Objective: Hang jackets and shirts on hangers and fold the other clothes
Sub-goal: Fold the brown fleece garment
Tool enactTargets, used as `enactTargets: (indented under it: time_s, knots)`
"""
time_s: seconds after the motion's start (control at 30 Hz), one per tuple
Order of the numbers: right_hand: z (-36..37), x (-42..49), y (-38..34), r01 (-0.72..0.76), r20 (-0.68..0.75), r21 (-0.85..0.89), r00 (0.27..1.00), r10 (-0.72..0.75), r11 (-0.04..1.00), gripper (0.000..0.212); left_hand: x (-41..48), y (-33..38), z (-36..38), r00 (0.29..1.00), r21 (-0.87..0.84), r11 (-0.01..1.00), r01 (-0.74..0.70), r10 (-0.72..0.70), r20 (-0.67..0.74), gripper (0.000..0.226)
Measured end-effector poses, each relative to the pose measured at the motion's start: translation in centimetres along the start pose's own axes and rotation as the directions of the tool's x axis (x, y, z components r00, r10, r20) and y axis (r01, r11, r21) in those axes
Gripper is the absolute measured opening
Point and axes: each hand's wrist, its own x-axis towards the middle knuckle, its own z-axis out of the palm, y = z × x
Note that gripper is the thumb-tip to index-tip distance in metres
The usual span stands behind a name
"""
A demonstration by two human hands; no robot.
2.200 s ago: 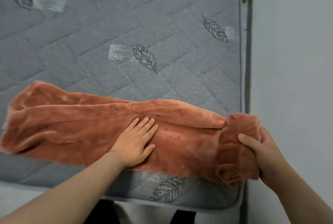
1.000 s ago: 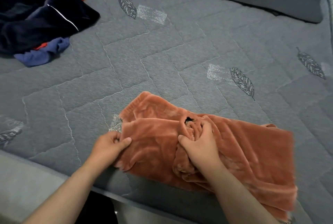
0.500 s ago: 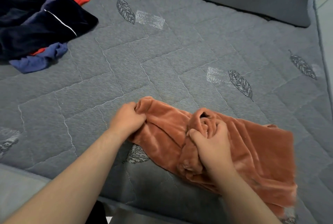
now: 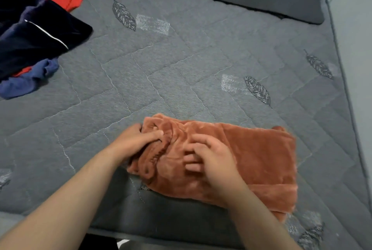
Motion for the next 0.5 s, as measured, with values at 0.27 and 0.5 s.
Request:
enactTargets:
  time_s: [0.27,0.5]
  knots:
    - [-26.6,0.1,7.2,-0.089,-0.566,-0.279,0.82,-0.088,0.956,0.068,-0.3,0.3,3.0,0.969,0.153,0.988,-0.021,0.057,-0.238,0.043]
    - [-26.3,3.8,9.5,-0.095,-0.061,0.152,0.993,0.105,0.984,0.051,-6.0,6.8,7.0,0.555,0.015,0.932,-0.362,0.229,-0.8,0.036]
